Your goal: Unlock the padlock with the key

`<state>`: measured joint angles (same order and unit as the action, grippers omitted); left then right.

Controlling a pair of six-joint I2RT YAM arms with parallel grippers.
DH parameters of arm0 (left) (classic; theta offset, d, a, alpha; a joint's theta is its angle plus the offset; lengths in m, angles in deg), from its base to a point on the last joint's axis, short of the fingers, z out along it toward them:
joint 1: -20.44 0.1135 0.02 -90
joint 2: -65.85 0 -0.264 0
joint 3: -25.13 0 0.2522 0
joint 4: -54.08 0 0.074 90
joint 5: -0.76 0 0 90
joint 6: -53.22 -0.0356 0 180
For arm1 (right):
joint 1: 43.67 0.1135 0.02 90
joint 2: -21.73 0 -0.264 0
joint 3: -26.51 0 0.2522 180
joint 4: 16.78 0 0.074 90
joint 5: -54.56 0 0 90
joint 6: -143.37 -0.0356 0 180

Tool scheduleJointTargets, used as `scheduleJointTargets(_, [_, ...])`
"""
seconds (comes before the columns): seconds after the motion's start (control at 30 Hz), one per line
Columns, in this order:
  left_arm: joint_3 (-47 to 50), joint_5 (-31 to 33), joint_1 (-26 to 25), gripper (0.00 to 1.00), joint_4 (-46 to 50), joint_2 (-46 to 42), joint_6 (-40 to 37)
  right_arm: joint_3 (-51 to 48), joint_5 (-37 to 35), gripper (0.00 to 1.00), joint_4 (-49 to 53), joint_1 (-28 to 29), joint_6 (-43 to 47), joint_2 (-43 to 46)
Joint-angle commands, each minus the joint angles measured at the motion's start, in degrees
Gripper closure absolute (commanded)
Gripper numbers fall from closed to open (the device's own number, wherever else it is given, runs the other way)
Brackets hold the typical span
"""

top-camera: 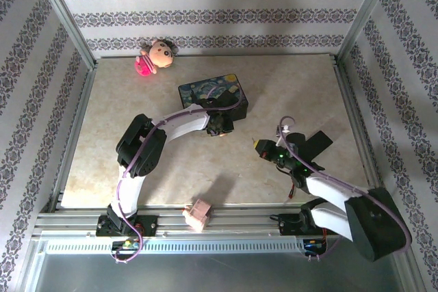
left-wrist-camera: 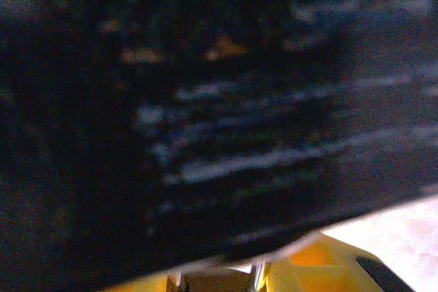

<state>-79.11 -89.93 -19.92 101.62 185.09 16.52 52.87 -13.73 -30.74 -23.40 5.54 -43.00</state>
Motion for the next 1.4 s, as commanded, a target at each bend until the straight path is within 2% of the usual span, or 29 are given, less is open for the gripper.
scheduleJointTargets(0.0, [-2.01, -1.73, 0.54, 0.73, 1.96, 0.97, 4.0, 3.08, -4.5, 1.0, -5.05, 3.48, 2.87, -3.68])
scheduleJointTargets(0.3, [-1.87, -7.71, 0.63, 0.72, -0.03, 3.7, 7.96, 5.77, -2.39, 1.0, -18.77, 7.55, 1.38, -20.62])
scheduleJointTargets(0.43, [-2.04, -10.01, 0.98, 0.72, -0.61, 4.31, 8.81, 6.21, -4.63, 1.0, -24.18, 10.04, 1.55, -25.71])
scheduleJointTargets(0.6, [-1.83, -11.85, 1.33, 0.73, -1.66, 4.25, 9.08, 6.78, -7.29, 1.0, -27.03, 12.83, 2.98, -28.92])
scheduleJointTargets(1.03, [-0.8, -14.45, 1.86, 0.73, -4.07, 3.55, 9.43, 4.32, -9.2, 1.0, -43.93, 12.94, -0.2, -38.64])
scheduleJointTargets(1.37, [0.45, -17.19, 2.7, 0.73, -5.54, 3.15, 9.08, 1.73, -12.96, 1.0, -51.66, 13.03, -0.59, -41.97])
